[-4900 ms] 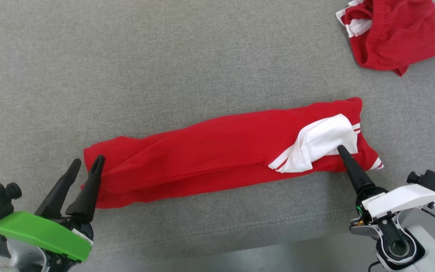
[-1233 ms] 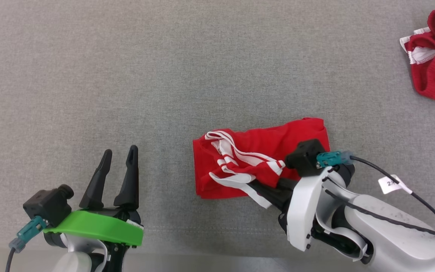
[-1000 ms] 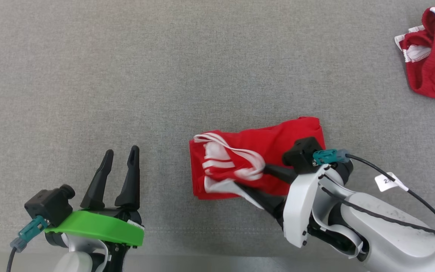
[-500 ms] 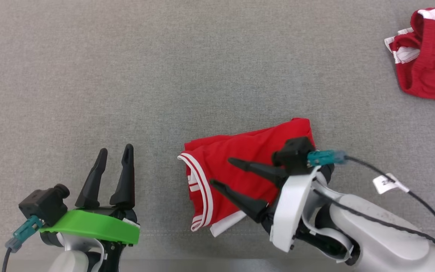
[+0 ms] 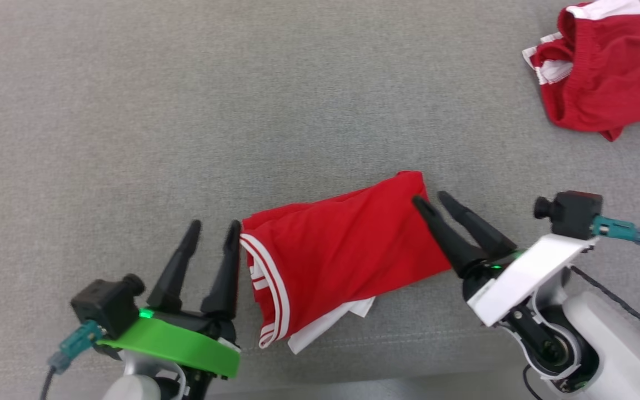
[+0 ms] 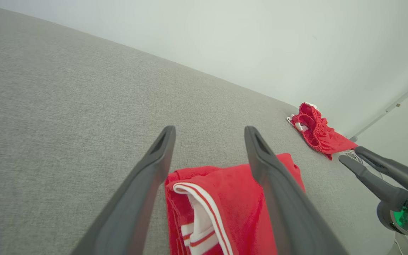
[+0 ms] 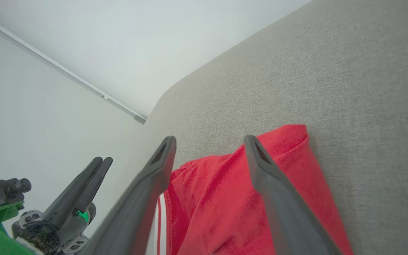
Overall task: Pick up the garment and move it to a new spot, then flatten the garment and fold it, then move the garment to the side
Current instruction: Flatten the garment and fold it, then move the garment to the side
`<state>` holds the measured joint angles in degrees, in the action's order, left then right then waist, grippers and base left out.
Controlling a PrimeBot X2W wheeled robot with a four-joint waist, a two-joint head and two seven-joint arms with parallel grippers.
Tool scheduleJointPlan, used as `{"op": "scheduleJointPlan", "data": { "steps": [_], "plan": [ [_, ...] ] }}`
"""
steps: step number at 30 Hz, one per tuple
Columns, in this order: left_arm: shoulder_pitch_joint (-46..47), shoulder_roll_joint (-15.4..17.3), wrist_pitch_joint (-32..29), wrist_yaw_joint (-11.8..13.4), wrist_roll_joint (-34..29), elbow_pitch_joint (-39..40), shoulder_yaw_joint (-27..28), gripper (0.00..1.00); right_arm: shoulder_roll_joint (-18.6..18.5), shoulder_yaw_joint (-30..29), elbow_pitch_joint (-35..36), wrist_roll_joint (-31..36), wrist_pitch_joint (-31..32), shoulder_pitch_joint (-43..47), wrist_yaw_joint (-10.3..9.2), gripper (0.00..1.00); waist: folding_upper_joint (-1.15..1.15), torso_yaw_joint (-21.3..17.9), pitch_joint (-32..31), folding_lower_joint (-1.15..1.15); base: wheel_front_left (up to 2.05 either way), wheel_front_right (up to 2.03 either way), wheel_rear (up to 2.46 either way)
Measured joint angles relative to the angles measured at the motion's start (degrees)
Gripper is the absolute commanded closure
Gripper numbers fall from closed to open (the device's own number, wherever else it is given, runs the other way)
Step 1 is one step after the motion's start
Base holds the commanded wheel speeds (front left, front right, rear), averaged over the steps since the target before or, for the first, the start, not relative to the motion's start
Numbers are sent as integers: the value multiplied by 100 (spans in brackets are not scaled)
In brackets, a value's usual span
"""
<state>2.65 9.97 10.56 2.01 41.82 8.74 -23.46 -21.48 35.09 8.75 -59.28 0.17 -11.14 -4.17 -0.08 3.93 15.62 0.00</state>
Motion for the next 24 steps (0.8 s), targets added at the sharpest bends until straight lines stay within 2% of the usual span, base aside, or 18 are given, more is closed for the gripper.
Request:
{"op": "scheduleJointPlan", "data": {
  "steps": [9,14,24],
  "plan": [
    [76,57,-197,-82,-506,-162,-644,0,-235,-602,-381,-260,-377,465,-57,0,0,-225,42,0,0,0,0],
    [127,26,-204,-109,-791,-333,-864,0,-223,-639,-399,-333,-426,486,-54,0,0,-258,103,0,0,0,0],
    [453,-60,-191,-155,-833,-953,-944,0,-240,-628,-379,-341,-468,476,13,0,0,-376,276,0,0,0,0]
  ]
}}
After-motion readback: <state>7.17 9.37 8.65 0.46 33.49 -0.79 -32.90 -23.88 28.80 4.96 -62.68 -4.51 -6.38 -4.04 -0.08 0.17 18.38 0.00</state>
